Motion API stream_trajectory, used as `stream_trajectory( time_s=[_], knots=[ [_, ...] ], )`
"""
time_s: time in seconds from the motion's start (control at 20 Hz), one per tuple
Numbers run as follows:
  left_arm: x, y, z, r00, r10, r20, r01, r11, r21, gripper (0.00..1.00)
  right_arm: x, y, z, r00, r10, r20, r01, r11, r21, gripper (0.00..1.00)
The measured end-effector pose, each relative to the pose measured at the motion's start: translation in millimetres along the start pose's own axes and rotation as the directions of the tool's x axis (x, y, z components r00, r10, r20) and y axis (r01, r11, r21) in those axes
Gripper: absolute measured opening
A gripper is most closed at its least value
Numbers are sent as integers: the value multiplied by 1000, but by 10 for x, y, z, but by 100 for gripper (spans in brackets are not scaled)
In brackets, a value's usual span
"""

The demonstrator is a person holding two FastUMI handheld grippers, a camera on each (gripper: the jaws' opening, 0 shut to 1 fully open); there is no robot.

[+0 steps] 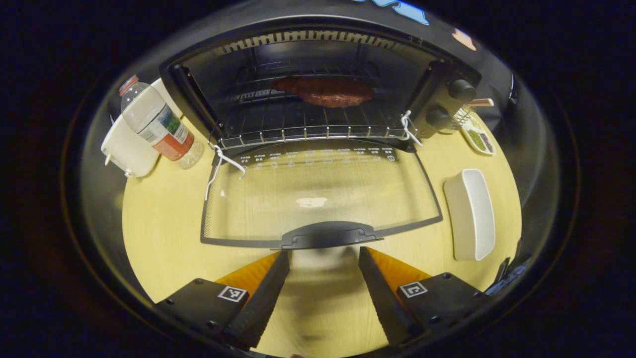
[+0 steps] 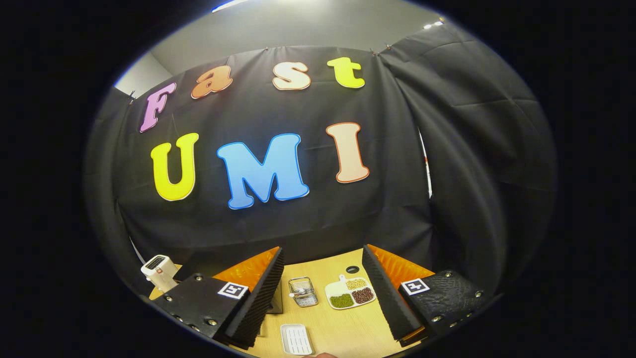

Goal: Open the electric oven with the left hand, put the food in, and close the electric oven.

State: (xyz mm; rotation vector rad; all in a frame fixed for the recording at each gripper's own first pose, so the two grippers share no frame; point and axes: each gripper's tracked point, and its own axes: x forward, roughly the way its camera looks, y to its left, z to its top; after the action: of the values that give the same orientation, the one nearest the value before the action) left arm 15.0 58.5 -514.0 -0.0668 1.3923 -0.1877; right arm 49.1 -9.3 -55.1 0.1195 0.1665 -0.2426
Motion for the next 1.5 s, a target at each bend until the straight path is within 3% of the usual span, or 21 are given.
stream_trajectory(
  time_s=[0.15,0.2,0.3,0.35,0.4,0.65,1.15,1.5],
  knots=[
    [71,-3,-7,1000,2,-14,-2,1000,0,95,14,31,-36,1000,3,-6,-3,1000,-3,96],
    [90,-4,-5,1000,1,-19,-1,1000,-1,100,21,44,-48,1000,5,-9,-5,1000,-6,96],
    [134,5,-7,1000,2,-27,-2,1000,-1,95,37,84,-62,1000,14,-15,-14,1000,-7,96],
    [161,25,-19,1000,7,-30,-7,1000,2,100,44,102,-79,1000,17,-19,-17,1000,-5,96],
    [155,30,-10,999,11,-35,-11,1000,5,94,49,121,-87,1000,20,-23,-20,1000,-4,96],
    [112,23,-5,1000,5,-14,-5,1000,0,94,31,183,-48,999,31,-12,-31,999,-10,96],
    [-426,3,150,986,-15,165,14,1000,4,94,-16,409,-50,998,69,-7,-70,997,-20,96],
    [-636,55,316,967,10,255,-21,999,42,94,-70,487,-55,996,89,-3,-89,995,-42,96]
  ],
)
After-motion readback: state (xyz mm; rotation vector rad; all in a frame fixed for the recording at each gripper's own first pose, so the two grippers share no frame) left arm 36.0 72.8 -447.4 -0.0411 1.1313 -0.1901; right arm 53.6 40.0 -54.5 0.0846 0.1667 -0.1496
